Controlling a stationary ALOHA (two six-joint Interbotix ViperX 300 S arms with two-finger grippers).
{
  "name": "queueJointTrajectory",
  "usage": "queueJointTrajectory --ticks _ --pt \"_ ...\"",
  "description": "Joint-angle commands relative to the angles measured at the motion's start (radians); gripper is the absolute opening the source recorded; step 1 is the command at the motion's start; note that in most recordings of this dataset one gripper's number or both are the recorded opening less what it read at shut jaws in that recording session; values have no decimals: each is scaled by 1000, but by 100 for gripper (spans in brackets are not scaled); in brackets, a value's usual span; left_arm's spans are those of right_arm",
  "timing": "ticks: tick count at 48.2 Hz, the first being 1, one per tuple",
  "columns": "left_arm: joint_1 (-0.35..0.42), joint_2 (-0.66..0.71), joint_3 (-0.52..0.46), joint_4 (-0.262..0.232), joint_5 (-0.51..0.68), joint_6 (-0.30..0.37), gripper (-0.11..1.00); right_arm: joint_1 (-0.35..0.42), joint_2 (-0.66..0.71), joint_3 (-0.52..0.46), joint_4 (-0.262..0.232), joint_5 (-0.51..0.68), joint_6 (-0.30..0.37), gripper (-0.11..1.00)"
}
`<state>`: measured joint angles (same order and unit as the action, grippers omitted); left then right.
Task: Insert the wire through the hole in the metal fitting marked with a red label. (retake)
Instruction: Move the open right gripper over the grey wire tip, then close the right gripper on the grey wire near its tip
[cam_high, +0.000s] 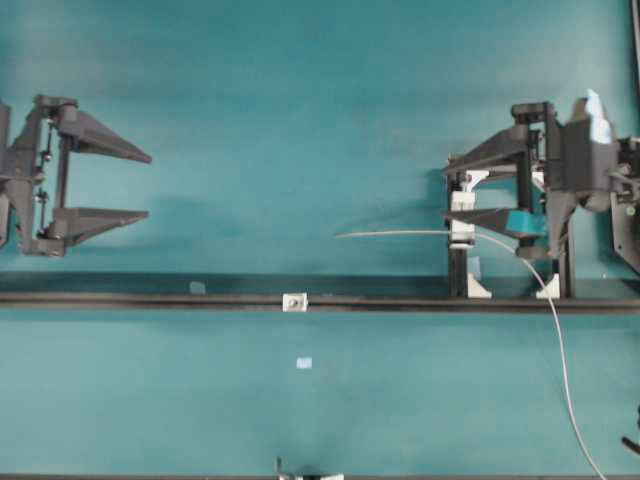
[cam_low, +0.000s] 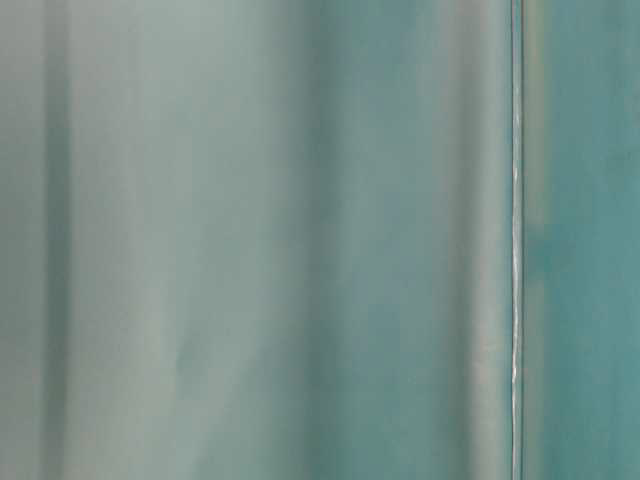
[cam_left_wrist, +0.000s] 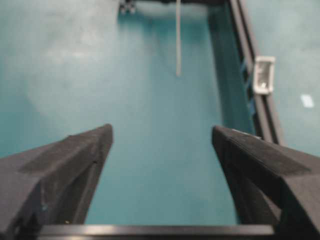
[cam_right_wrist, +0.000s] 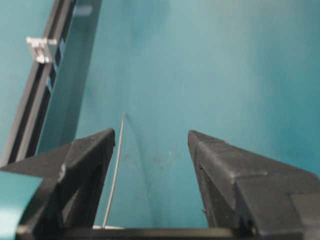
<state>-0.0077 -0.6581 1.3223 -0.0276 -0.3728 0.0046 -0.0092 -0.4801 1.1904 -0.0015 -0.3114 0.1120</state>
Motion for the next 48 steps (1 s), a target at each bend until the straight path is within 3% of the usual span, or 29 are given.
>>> queueJointTrajectory --ticks 1,23,48 --pt "0 43 -26 -2 -32 -3 58 -3 37 -32 3 -3 8 69" --pt "15 255 -83 -5 -61 -11 58 -3 190 -84 0 -5 12 69" --pt "17 390 -149 -5 -74 -9 57 15 331 -153 -2 -3 12 69"
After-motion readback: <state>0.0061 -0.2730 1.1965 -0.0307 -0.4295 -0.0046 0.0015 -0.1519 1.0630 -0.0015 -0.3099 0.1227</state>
